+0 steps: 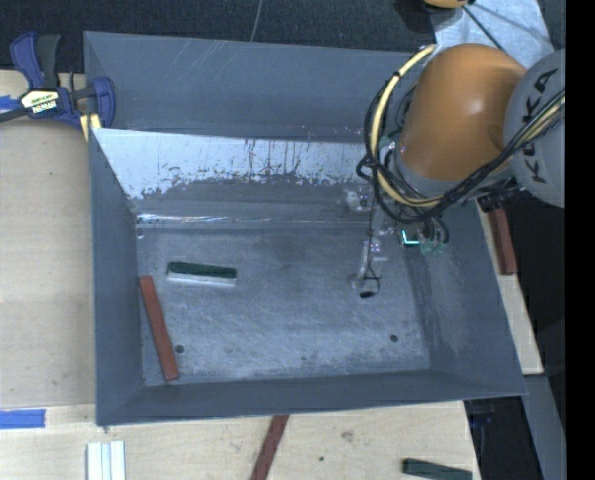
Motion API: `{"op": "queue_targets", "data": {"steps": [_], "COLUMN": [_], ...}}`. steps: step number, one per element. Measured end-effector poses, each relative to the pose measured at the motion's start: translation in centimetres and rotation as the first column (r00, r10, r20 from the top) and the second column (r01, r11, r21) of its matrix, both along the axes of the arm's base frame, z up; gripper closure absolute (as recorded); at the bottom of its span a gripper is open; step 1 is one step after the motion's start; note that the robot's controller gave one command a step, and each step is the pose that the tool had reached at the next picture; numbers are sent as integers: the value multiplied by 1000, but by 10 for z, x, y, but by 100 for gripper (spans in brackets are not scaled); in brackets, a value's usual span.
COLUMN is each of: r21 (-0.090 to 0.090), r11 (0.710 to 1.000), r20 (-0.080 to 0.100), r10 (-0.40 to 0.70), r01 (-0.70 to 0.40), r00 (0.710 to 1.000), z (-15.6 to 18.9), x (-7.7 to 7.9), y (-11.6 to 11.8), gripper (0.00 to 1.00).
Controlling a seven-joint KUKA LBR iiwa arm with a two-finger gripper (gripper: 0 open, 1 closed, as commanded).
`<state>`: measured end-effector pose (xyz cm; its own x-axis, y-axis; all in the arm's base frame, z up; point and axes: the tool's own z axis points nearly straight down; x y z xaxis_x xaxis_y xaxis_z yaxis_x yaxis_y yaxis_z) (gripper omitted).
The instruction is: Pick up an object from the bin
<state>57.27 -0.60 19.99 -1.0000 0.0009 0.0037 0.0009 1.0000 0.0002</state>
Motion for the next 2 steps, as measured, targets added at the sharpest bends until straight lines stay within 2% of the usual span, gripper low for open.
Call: {"op": "queue_targets", "data": {"steps": [1,2], "r21": [0,-1], "r11": [1000,998], "r20": [8,10], "r10": [0,55], "r01": [0,-55], "r00": [1000,998], "z": [4,-43], "x": [2,-11], "y": [0,61], "gripper": [0,0]}}
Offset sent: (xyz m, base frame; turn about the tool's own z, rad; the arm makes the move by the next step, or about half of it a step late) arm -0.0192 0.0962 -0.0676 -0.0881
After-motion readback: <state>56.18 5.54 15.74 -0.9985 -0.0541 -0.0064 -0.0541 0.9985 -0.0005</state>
